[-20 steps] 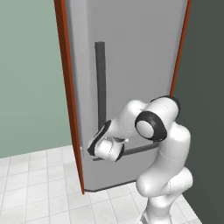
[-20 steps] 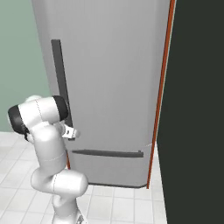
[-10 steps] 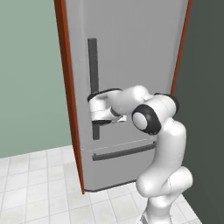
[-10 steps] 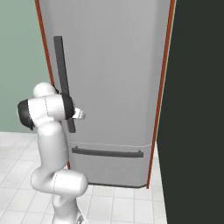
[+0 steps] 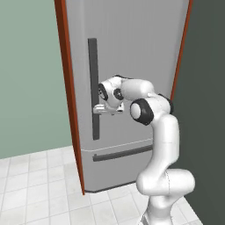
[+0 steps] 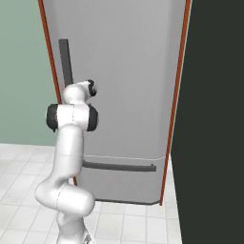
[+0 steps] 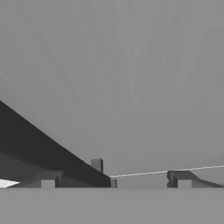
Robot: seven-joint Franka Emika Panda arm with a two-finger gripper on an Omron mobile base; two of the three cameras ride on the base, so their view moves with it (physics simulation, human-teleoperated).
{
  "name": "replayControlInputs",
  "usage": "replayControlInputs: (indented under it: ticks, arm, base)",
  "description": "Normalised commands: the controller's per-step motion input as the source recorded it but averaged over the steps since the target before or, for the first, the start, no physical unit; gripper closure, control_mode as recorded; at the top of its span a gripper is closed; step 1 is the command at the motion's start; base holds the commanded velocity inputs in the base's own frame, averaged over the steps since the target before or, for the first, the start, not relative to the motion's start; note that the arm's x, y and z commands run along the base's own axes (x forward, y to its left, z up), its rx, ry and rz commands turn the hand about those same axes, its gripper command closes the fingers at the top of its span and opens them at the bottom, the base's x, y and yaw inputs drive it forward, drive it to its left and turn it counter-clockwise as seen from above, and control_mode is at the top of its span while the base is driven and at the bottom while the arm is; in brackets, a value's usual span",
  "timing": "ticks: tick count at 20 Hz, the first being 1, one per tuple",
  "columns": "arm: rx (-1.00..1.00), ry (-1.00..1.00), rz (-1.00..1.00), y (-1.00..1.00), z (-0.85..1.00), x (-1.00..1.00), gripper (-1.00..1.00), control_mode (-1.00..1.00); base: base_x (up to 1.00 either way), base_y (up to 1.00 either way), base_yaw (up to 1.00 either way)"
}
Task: Place the tupperware on the second highest shelf of the fridge. Make space for the tupperware among the existing items by rearranging them on the shelves if needed. Close the fridge door when finished.
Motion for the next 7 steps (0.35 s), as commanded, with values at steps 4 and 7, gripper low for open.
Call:
replayControlInputs:
  ticks: [4, 7]
  arm:
    - [-0.12, 0.04, 0.0, 0.4, 0.21, 1.0, -1.0, -1.0]
    - [-0.21, -0.01, 0.0, 0.4, 0.01, 1.0, -1.0, -1.0]
  base:
    - [0.0, 0.0, 0.0]
    - [0.0, 0.0, 0.0]
